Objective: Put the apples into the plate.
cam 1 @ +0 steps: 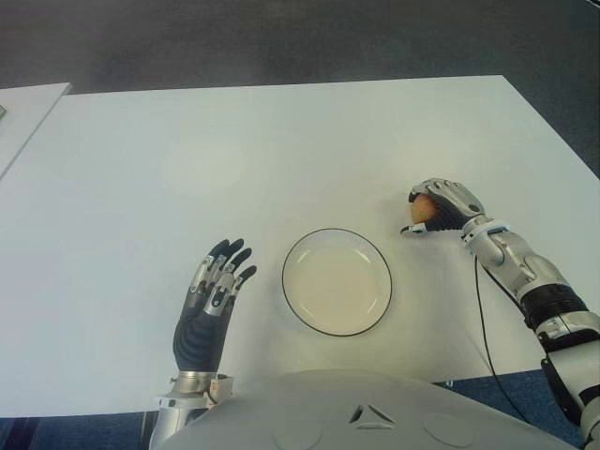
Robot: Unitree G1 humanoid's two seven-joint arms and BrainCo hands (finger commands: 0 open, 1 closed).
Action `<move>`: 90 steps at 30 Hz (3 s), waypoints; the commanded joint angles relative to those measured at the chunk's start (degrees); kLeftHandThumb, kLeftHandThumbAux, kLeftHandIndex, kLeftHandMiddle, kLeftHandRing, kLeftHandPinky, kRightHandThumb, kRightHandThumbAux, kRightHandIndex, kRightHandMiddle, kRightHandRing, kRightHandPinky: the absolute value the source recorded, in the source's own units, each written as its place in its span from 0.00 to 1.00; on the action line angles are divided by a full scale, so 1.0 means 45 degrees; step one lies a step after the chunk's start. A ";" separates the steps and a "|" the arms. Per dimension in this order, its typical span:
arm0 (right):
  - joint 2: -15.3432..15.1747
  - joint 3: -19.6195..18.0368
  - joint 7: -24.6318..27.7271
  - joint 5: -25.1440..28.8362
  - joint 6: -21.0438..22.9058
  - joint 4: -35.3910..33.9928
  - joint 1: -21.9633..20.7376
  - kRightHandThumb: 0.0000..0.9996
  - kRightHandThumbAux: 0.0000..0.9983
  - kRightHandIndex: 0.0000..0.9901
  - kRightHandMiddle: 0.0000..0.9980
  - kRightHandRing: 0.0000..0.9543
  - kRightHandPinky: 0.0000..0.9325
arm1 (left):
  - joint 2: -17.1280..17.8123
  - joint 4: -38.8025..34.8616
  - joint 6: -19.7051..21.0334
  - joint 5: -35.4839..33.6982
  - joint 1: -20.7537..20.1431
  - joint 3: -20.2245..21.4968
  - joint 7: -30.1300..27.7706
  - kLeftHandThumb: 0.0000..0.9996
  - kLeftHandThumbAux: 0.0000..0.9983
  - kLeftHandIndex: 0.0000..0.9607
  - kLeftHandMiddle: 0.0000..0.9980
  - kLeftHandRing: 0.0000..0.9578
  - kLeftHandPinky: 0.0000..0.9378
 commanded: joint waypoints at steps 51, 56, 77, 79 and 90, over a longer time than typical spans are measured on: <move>0.0289 -0.2184 0.3919 0.0616 0.2078 -0.7650 0.2121 0.74 0.71 0.45 0.85 0.87 0.87 | -0.0074 0.0202 0.0187 0.0133 -0.0023 -0.0047 0.0111 0.26 0.53 0.15 0.18 0.19 0.24; 0.1172 -0.1574 0.4252 -0.0009 0.2658 -1.0278 0.3224 0.74 0.71 0.45 0.85 0.87 0.88 | -0.0170 0.0199 0.0191 0.0249 -0.0041 -0.0142 0.0171 0.26 0.53 0.15 0.18 0.19 0.24; 0.2715 0.0742 0.4567 -0.1112 0.1256 -1.2294 0.4182 0.73 0.71 0.45 0.86 0.88 0.90 | -0.0345 0.0238 0.0254 0.0419 -0.0151 -0.0250 0.0318 0.26 0.53 0.16 0.20 0.20 0.25; 0.2692 0.0791 0.4388 -0.1293 0.1009 -1.2304 0.4337 0.73 0.71 0.45 0.86 0.88 0.91 | -0.0366 0.0218 0.0266 0.0420 -0.0131 -0.0276 0.0357 0.26 0.53 0.16 0.19 0.20 0.25; 0.2686 0.1015 0.4166 -0.2397 0.0338 -1.2390 0.4439 0.73 0.71 0.45 0.87 0.90 0.92 | -0.0386 0.0222 0.0288 0.0351 -0.0152 -0.0314 0.0391 0.27 0.53 0.15 0.20 0.20 0.25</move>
